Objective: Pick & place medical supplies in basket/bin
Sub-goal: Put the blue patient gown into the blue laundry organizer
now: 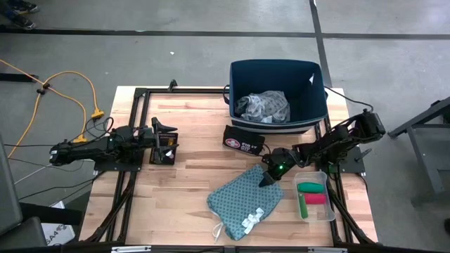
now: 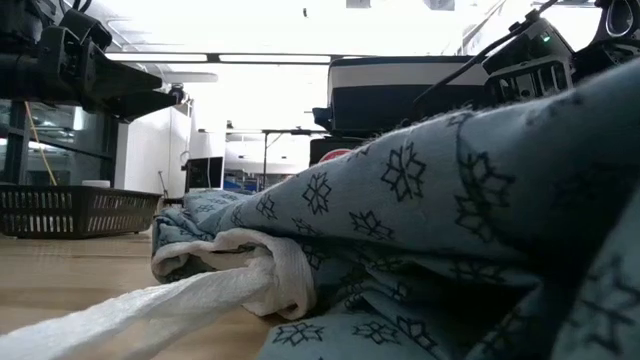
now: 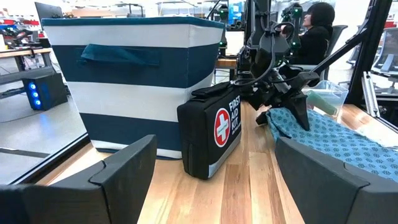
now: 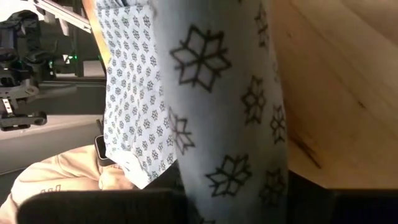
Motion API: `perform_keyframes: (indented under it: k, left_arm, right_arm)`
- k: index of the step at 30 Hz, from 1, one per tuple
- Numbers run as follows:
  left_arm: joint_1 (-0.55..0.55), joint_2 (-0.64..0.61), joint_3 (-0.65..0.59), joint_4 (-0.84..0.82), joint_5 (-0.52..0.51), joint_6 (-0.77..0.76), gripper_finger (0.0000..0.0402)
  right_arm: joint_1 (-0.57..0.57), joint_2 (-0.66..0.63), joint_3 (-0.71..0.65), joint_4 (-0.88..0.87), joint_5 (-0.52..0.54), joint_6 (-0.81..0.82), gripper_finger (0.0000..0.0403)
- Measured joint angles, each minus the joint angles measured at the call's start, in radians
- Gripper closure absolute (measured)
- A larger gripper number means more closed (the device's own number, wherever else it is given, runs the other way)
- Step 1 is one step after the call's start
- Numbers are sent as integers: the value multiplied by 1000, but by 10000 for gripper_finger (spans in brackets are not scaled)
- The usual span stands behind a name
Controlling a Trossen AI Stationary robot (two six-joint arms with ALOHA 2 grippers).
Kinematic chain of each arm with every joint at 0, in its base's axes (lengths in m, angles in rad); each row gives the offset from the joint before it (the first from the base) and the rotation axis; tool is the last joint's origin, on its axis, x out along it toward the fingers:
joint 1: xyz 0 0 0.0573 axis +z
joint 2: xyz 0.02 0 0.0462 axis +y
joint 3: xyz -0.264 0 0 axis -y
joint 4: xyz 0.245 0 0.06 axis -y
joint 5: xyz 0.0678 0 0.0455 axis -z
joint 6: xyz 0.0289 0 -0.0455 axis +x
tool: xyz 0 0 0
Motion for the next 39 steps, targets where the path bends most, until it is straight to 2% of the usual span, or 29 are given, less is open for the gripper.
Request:
perform_keyframes:
  k: [6,12,18,28,32,39]
  left_arm:
    - [0,0,0,0,0,0,80]
    - [0,0,0,0,0,0,80]
    - [0,0,0,0,0,0,80]
    - [0,0,0,0,0,0,80]
    - [0,0,0,0,0,0,80]
    - [0,0,0,0,0,0,80]
  right_arm:
    - [-9,2,4,48,-2,-65,333]
    - [-58,-25,67,43,-109,-169,333]
    - [-106,-87,186,-191,-183,-337,333]
    - [-123,-153,463,-693,-119,-626,333]
    - [-123,-154,565,-815,-94,-691,333]
    - [-123,-154,683,-887,-61,-739,354]
